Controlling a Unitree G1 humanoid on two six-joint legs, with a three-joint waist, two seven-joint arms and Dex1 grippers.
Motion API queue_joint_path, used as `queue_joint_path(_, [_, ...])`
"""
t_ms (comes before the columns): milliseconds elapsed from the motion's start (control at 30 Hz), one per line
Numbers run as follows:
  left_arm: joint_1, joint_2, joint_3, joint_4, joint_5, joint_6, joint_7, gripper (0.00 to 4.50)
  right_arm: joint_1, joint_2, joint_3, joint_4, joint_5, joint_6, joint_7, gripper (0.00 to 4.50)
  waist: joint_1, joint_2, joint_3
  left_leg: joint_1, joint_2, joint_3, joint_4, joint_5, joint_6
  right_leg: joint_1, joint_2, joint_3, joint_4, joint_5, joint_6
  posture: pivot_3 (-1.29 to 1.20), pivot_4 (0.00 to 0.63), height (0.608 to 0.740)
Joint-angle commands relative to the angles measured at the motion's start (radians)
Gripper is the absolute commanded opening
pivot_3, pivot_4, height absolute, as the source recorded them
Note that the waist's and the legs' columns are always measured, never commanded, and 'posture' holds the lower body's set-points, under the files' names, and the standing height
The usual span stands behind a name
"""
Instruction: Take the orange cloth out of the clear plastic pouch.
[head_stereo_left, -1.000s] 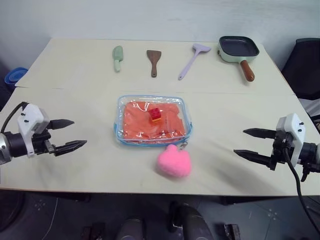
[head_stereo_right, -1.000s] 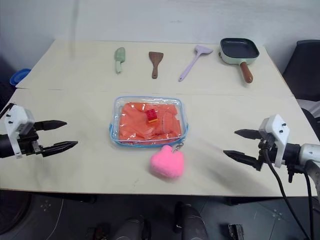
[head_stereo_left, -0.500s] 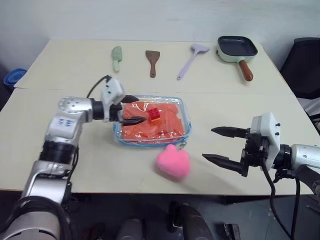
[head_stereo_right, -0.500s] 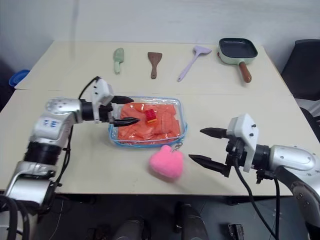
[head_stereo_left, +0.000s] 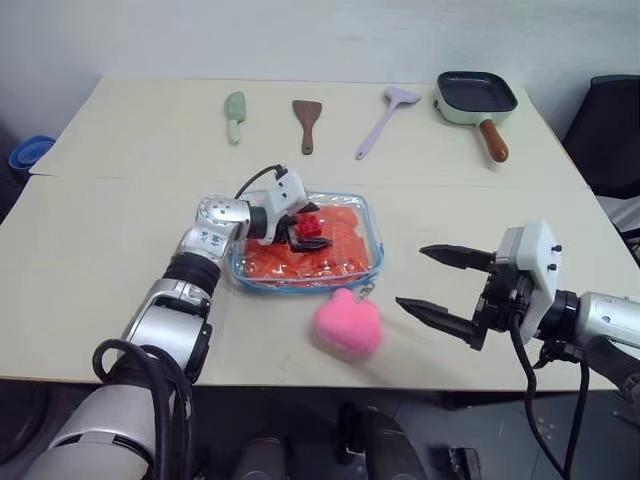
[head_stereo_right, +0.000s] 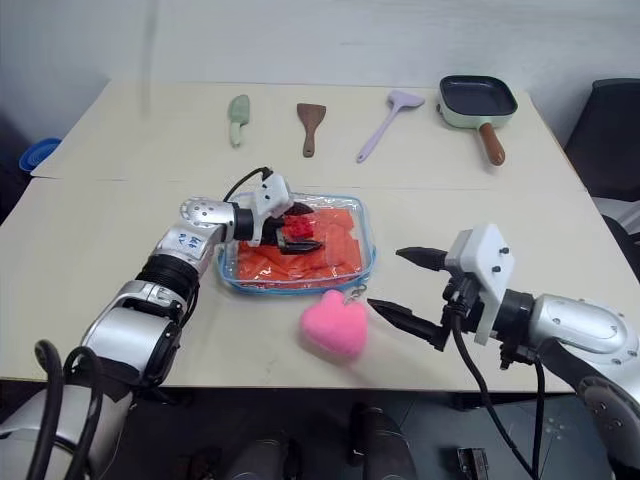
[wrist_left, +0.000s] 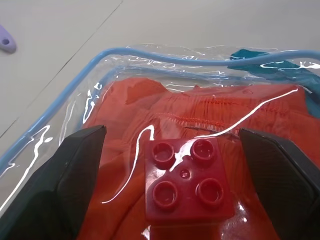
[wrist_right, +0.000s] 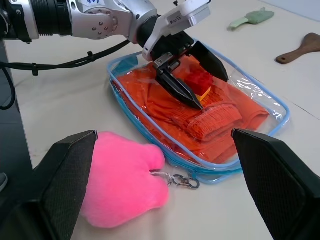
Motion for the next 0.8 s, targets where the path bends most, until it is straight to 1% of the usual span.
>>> queue_joint_path(33, [-0.009, 0.010, 0.019, -0.024, 0.003, -0.028, -0.025, 3.35, 0.002, -0.015, -0.028, -0.031, 0.015, -0.008, -0.011, 4.50, 0.000, 0.000, 0.000, 0.000, 0.000, 0.000, 0.000, 0.000, 0.000, 0.000, 0.000, 0.000, 0.000, 0.000, 0.000, 0.00, 0.150, 0.740])
queue_joint_path(67, [-0.003, 0.015, 0.020, -0.032, 0.004, -0.029, -0.032, 3.01, -0.002, -0.015, -0.024, -0.027, 0.012, -0.009, -0.011, 4.50, 0.000, 0.000, 0.000, 0.000, 0.000, 0.000, 0.000, 0.000, 0.000, 0.000, 0.000, 0.000, 0.000, 0.000, 0.000, 0.00, 0.150, 0.740])
queue_joint_path(100, [0.007, 0.026, 0.020, -0.054, 0.003, -0.020, -0.042, 2.77, -0.014, -0.016, -0.013, -0.017, 0.006, -0.013, -0.007, 4.50, 0.000, 0.000, 0.000, 0.000, 0.000, 0.000, 0.000, 0.000, 0.000, 0.000, 0.000, 0.000, 0.000, 0.000, 0.000, 0.00, 0.150, 0.740])
queue_joint_path(167, [0.030, 0.051, 0.030, -0.113, -0.011, 0.019, -0.063, 2.10, -0.040, -0.016, 0.010, 0.001, -0.006, -0.019, 0.001, 4.50, -0.003, 0.000, 0.000, 0.000, 0.001, 0.000, 0.000, 0.000, 0.000, 0.000, 0.000, 0.000, 0.000, 0.000, 0.000, 0.00, 0.150, 0.740])
queue_joint_path(200, [0.049, 0.068, 0.044, -0.160, -0.026, 0.047, -0.068, 1.85, -0.056, -0.018, 0.025, 0.013, -0.013, -0.023, 0.011, 4.50, -0.004, 0.000, 0.000, 0.000, 0.005, 0.000, 0.000, 0.000, 0.000, 0.000, 0.000, 0.001, 0.000, 0.000, 0.000, 0.00, 0.150, 0.740])
queue_joint_path(300, [0.106, 0.129, 0.098, -0.291, -0.072, 0.135, -0.066, 1.85, -0.113, -0.019, 0.072, 0.053, -0.030, -0.035, 0.042, 4.50, -0.006, 0.000, 0.000, 0.001, 0.007, 0.001, 0.000, 0.000, 0.000, 0.000, 0.001, 0.001, 0.000, 0.000, 0.000, 0.00, 0.150, 0.740])
queue_joint_path(367, [0.154, 0.186, 0.148, -0.388, -0.099, 0.205, -0.048, 1.85, -0.162, -0.015, 0.113, 0.088, -0.046, -0.044, 0.071, 4.50, -0.008, 0.000, 0.000, 0.001, 0.007, 0.001, 0.000, 0.000, 0.000, -0.001, 0.001, 0.001, 0.000, 0.000, 0.000, 0.00, 0.150, 0.740])
queue_joint_path(500, [0.275, 0.320, 0.290, -0.581, -0.157, 0.360, 0.027, 1.85, -0.267, 0.005, 0.210, 0.173, -0.091, -0.075, 0.141, 4.50, -0.020, 0.000, 0.000, 0.002, 0.008, -0.001, 0.000, 0.000, 0.000, -0.002, 0.001, 0.002, 0.001, 0.000, -0.001, 0.00, 0.150, 0.740])
queue_joint_path(533, [0.310, 0.359, 0.332, -0.617, -0.164, 0.398, 0.055, 1.85, -0.288, 0.011, 0.230, 0.192, -0.103, -0.082, 0.157, 4.50, -0.022, 0.000, 0.000, 0.005, 0.008, -0.001, 0.000, 0.000, 0.000, -0.002, 0.001, 0.002, 0.001, 0.000, -0.001, 0.00, 0.150, 0.740])
queue_joint_path(633, [0.435, 0.465, 0.461, -0.700, -0.175, 0.488, 0.137, 1.85, -0.338, 0.035, 0.280, 0.232, -0.128, -0.101, 0.198, 4.50, -0.025, 0.000, 0.000, 0.007, 0.008, -0.002, -0.001, 0.000, 0.000, -0.002, 0.001, 0.003, 0.001, 0.000, -0.001, 0.00, 0.150, 0.740])
queue_joint_path(733, [0.602, 0.540, 0.580, -0.765, -0.156, 0.555, 0.223, 1.85, -0.379, 0.058, 0.317, 0.264, -0.136, -0.115, 0.243, 4.50, -0.025, 0.000, 0.000, 0.008, 0.008, -0.003, -0.002, 0.000, 0.000, -0.001, 0.001, 0.004, 0.001, 0.000, -0.001, 0.00, 0.150, 0.740])
queue_joint_path(800, [0.717, 0.568, 0.642, -0.807, -0.144, 0.586, 0.263, 1.85, -0.395, 0.067, 0.334, 0.279, -0.140, -0.122, 0.277, 4.50, -0.026, 0.000, 0.000, 0.009, 0.008, -0.003, -0.002, -0.001, 0.000, -0.001, 0.000, 0.004, 0.001, 0.000, -0.001, 0.00, 0.150, 0.740])
